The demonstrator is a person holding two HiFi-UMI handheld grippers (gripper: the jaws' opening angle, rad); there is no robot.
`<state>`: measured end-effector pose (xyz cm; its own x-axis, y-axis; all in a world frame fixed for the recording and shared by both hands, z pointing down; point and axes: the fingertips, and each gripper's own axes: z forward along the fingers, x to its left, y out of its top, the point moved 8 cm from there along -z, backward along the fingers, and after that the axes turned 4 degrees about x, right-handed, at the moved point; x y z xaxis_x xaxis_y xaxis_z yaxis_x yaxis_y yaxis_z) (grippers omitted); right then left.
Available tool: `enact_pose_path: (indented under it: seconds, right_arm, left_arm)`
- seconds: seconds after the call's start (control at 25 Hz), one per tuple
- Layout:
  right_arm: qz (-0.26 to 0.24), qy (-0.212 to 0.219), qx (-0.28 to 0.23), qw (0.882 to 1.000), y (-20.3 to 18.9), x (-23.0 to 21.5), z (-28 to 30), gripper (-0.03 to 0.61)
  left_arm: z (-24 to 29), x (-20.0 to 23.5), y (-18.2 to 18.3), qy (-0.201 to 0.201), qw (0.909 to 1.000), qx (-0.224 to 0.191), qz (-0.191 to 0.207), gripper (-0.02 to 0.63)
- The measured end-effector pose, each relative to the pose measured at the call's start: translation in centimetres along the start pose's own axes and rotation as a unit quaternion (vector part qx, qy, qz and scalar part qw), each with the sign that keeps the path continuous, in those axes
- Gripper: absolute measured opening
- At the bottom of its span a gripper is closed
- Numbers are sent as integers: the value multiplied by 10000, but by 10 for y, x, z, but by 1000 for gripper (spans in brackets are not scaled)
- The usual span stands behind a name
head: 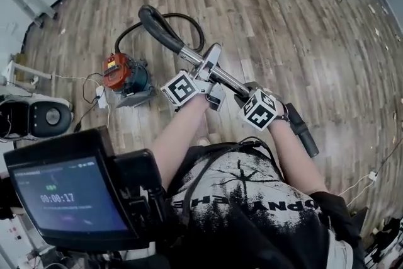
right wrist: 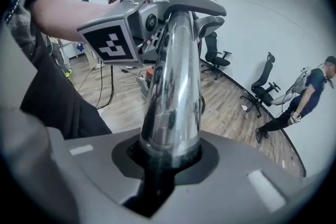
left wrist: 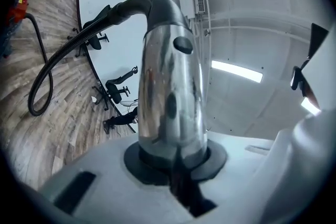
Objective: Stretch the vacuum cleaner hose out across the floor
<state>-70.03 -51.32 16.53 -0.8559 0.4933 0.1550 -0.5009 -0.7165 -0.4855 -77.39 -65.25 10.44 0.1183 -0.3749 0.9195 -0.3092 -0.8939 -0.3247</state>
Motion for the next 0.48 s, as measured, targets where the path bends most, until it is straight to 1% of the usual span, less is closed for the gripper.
enact_pose_path:
  seconds: [0.04,0.12,0.32,0.48]
  right_arm:
    - [24,6,-20,10000,3,4,1,83]
    - [64,12,-42,10000,8,10,1,81]
    - [206,100,-8,9997,2,23,-2,81]
    - [246,186,-5,9995,-16,22,-13,81]
  left_arm:
    - [-4,0,2,-16,10000,48,16,43]
    - [-13,1,8,92,9995,168,261,44]
    - [-20,1,1,94,9988,358,322,46]
    - [-11,-6,-19,11,9990,378,233,46]
